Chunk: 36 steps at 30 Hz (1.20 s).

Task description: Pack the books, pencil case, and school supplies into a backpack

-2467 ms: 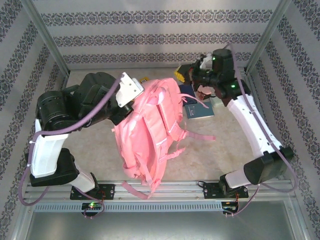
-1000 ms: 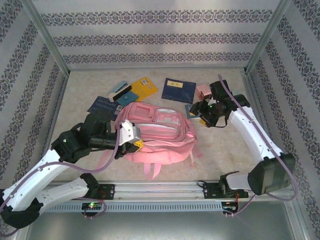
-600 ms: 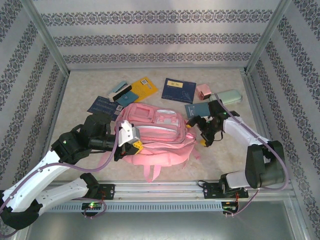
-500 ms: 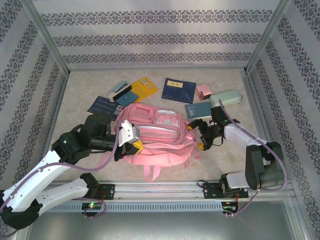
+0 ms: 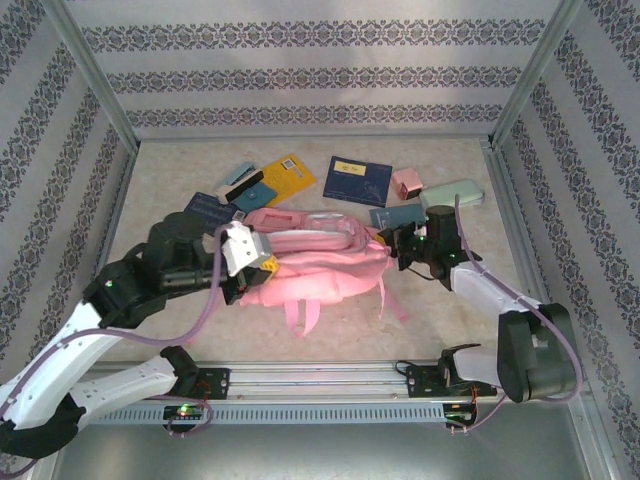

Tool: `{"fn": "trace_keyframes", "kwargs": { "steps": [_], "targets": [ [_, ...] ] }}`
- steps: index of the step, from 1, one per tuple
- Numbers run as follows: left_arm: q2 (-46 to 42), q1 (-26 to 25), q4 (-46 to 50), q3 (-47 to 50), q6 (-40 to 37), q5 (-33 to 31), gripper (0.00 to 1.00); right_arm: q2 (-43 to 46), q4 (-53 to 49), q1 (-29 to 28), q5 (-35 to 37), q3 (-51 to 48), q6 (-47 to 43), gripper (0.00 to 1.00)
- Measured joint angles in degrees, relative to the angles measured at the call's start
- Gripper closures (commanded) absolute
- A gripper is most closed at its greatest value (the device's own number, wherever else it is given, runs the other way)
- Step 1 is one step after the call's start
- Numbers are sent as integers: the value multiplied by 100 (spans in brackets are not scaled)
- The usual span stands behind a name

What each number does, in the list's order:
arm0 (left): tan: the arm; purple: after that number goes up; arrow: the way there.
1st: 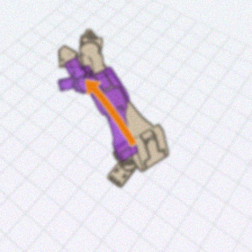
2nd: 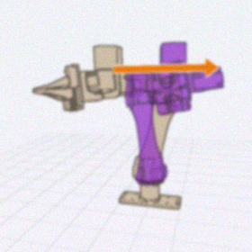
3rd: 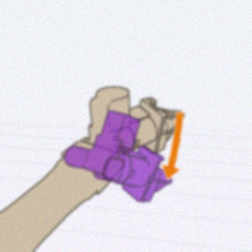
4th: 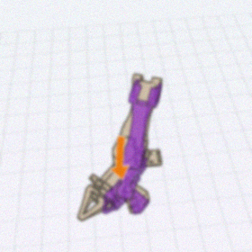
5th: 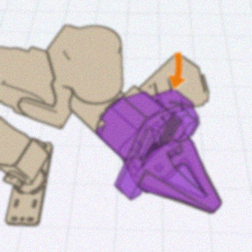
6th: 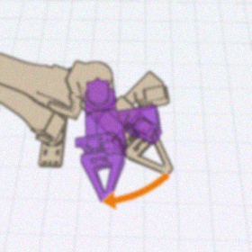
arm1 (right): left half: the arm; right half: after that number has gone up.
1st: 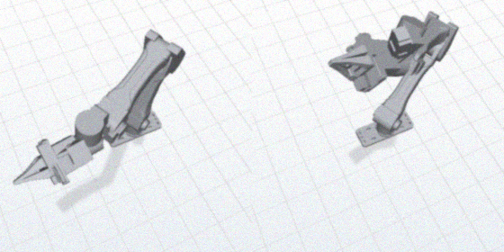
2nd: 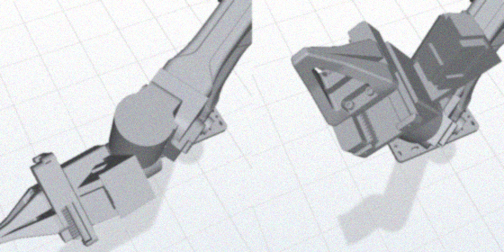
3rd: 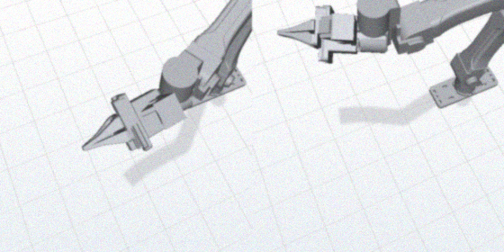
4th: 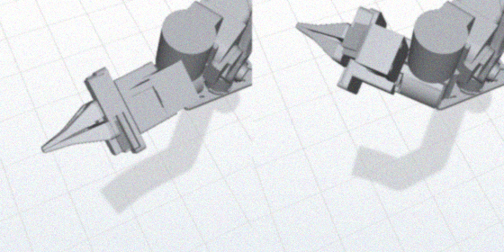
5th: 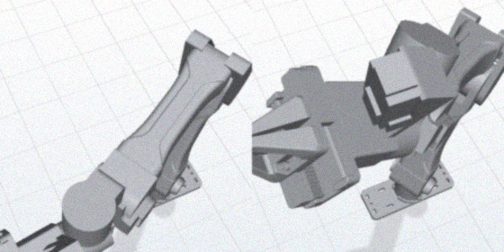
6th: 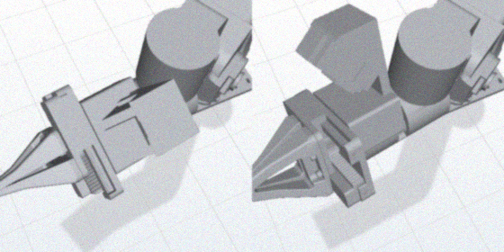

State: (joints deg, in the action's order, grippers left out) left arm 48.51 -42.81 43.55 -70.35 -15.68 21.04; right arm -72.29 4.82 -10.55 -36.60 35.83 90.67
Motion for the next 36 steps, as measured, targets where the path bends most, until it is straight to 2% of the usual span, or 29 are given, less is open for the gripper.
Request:
{"fn": "trace_keyframes", "kwargs": {
  "steps": [4, 7, 10, 17, 23, 25, 27, 33, 36],
  "targets": [
    [50, 0, -262, -474, -391, -1005, 100, 24, -507, -85, 205, 1141, 74, 100],
    [190, 50, -815, -544, -807, -1696, 100, -109, -763, -55, 542, 2238, 59, 100],
    [492, 498, -1504, -525, -944, -2015, 100, -503, -984, 39, 876, 3407, -55, 100],
    [1692, 1775, -3265, -496, -570, -2118, 100, -1825, -1646, 205, 1427, 5910, -706, 100],
    [2992, 2514, -4199, -820, 162, -1543, 100, -2796, -2455, 284, 1672, 7637, -1646, 100],
    [3268, 2612, -4330, -914, 317, -1375, 100, -2778, -2647, 280, 1810, 7639, -2048, 100],
    [3386, 2643, -4413, -855, 483, -1244, 94, -2500, -2549, 275, 1947, 7071, -2328, 100],
    [3115, 2643, -4994, 483, 1078, -1054, 91, -1161, -1851, -28, 2297, 3748, -2516, 100],
    [2975, 2649, -5292, 1086, 1443, -892, 87, -798, -1502, -225, 2465, 2852, -2680, 100]
  ]
}}
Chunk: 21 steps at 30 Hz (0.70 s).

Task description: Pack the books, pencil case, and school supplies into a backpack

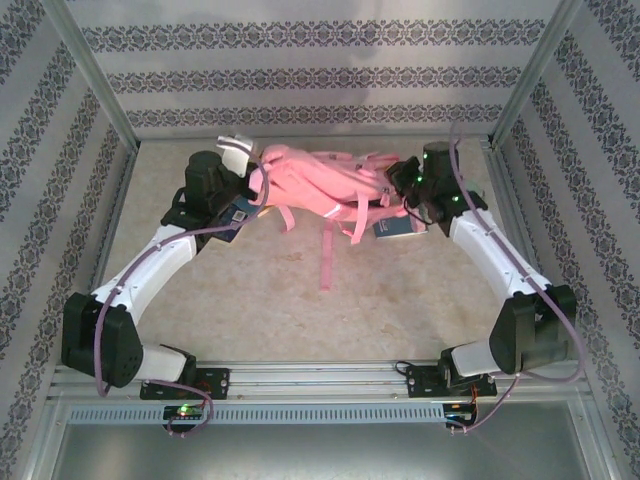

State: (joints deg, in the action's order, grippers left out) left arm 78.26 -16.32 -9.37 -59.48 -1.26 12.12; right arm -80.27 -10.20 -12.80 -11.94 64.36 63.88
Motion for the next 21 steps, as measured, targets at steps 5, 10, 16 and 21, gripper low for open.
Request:
{"fn": "trace_keyframes", "kwargs": {
  "steps": [5, 10, 16, 21],
  "targets": [
    [-310, 31, -170, 678, 474, 90, 67, 457, 195, -282, 385, -752, -275, 100],
    [-748, 138, 367, 905, 1377, -173, 46, 962, 136, -599, 621, -1523, -280, 96],
    [-1884, 136, 1460, 1239, 2201, -363, 45, 1047, -262, -1047, 437, -2006, -315, 84],
    [-2782, 125, 2608, 1311, 2570, -555, 42, 883, -378, -1458, -260, -2337, -551, 56]
  ]
}}
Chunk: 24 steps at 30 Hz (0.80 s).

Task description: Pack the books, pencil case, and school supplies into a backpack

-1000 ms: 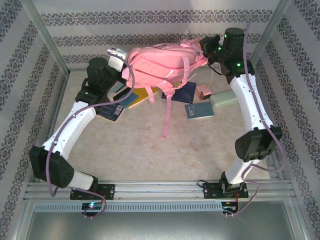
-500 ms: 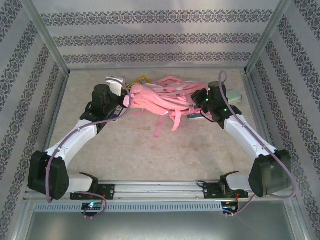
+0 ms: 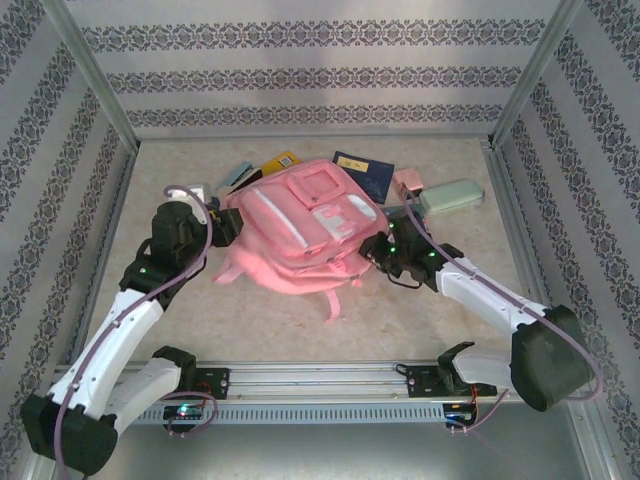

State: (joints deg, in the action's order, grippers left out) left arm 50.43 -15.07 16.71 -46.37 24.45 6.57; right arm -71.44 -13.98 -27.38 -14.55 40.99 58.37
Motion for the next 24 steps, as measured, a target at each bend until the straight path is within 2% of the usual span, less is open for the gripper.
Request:
{"fn": "trace_keyframes", "kwargs": {
  "steps": [4, 9, 11, 14, 17, 20, 24],
  "targets": [
    [81, -31, 651, -2, 142, -96, 42, -227, -332, -181, -476, -66, -404, 47],
    [879, -31, 1416, -280, 153, -374, 41, -118, -1379, -247, -525, 245, -1152, 44],
    [1108, -31, 1711, -555, 153, -483, 41, -9, -1823, -348, -404, 522, -1482, 45],
    [1182, -31, 2048, -953, 192, -629, 39, 57, -2404, -581, -221, 1141, -2009, 52],
    [981, -31, 2341, -1054, 385, -678, 40, -92, -2553, -667, -385, 1759, -2463, 52],
    [634, -31, 2605, -872, 750, -507, 44, -811, -2575, -695, -734, 2481, -2894, 50],
    [151, -31, 2778, -258, 1346, -42, 53, -2225, -2531, -870, -940, 3456, -3399, 50]
  ]
}}
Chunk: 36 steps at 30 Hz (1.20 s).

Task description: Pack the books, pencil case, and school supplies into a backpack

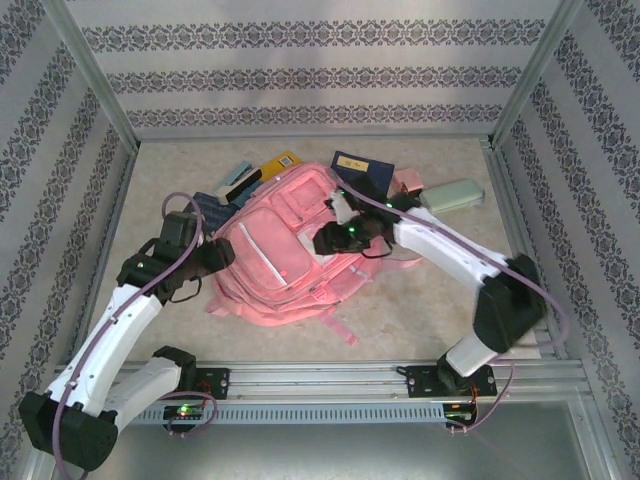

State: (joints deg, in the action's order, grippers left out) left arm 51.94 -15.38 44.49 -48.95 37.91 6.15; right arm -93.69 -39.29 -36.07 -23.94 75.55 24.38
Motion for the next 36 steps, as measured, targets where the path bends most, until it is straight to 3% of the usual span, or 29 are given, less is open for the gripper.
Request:
{"fn": "trace_keyframes", "kwargs": {
  "steps": [9, 16, 24, 26, 30, 36],
  "targets": [
    [210, -4, -297, 1054, 619, 767, 58, -1895, -291, -286, 76, 1303, -599, 46],
    [905, -4, -756, 1071, 603, 780, 60, -2312, -566, -435, 446, 1617, -901, 41],
    [1792, -4, -1069, 970, 433, 706, 66, -2404, -490, -673, -190, 1696, -973, 46],
    [1998, 0, -1069, 914, 363, 643, 68, -2406, -481, -695, -293, 1696, -940, 54],
    [2197, 2, -1014, 804, 199, 485, 69, -2448, -468, -577, -387, 1683, -778, 97],
    [1974, 0, -673, 267, -46, 229, 60, -2441, -2, -269, -905, 1502, 109, 100]
  ]
}}
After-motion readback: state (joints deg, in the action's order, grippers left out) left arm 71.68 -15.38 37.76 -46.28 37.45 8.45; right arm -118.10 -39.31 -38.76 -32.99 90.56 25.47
